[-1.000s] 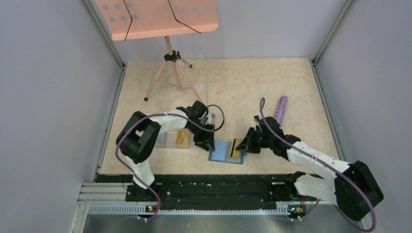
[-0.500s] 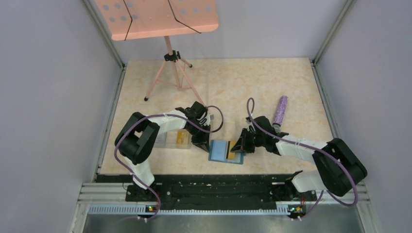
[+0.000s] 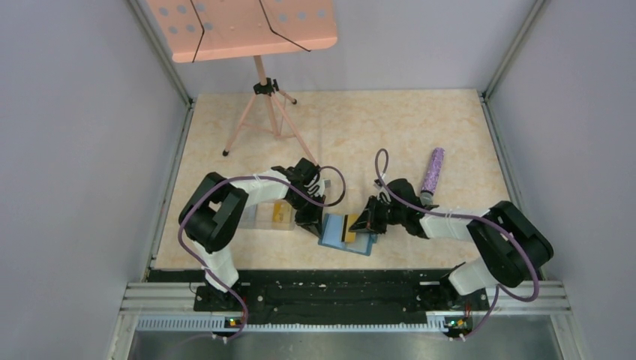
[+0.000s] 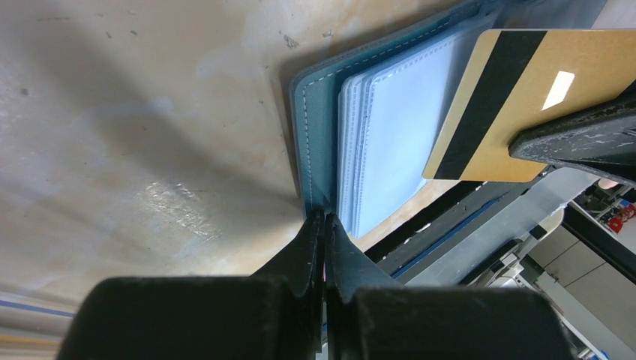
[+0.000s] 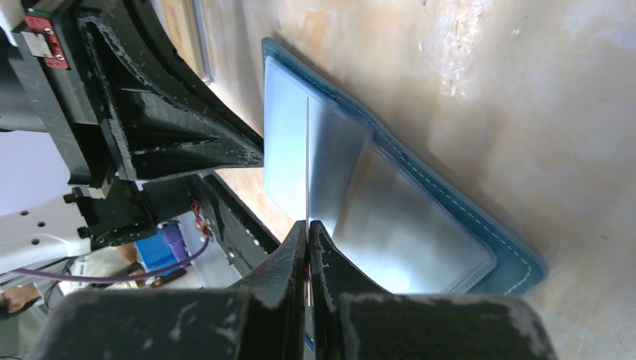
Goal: Put the credit cards into the card holder
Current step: Insert the credit card into the card holder.
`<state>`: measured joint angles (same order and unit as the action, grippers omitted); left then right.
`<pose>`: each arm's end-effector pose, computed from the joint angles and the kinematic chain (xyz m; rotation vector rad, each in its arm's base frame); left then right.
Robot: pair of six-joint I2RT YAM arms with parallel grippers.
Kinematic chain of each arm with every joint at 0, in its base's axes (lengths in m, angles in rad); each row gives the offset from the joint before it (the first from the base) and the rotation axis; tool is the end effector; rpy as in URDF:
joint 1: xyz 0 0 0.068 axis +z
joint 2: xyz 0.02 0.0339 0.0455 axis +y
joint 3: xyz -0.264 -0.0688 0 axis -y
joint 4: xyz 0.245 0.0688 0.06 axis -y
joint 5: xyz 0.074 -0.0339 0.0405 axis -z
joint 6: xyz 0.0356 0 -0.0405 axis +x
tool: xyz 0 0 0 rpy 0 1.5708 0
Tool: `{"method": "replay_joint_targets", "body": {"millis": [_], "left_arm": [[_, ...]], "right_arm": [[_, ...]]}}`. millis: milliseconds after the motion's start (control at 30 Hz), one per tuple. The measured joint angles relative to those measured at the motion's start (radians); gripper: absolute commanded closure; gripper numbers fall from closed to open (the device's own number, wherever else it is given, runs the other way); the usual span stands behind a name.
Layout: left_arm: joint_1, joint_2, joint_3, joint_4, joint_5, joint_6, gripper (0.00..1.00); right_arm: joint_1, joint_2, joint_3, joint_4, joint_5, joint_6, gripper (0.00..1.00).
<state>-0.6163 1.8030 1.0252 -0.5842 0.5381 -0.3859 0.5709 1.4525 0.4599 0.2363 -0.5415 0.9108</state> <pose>0.2498 -0.1993 0.1389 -0.4223 -2.9105 0.8589 0.1996 0.1500 0.1316 0.1325 2.6067 1.2853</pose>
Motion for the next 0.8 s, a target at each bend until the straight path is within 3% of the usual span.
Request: {"method": "replay_joint_targets", "body": {"millis": [267, 800], "left_arm": [[0.000, 0.002, 0.000, 0.000, 0.005, 0.001, 1.00], [0.000, 0.006, 0.000, 0.000, 0.017, 0.001, 1.00]], "right_arm": [[0.000, 0.000, -0.052, 0.071, 0.003, 0.062, 1.00], [0.001, -0.136, -0.091, -0.027, 0.074, 0.088, 1.00]]}}
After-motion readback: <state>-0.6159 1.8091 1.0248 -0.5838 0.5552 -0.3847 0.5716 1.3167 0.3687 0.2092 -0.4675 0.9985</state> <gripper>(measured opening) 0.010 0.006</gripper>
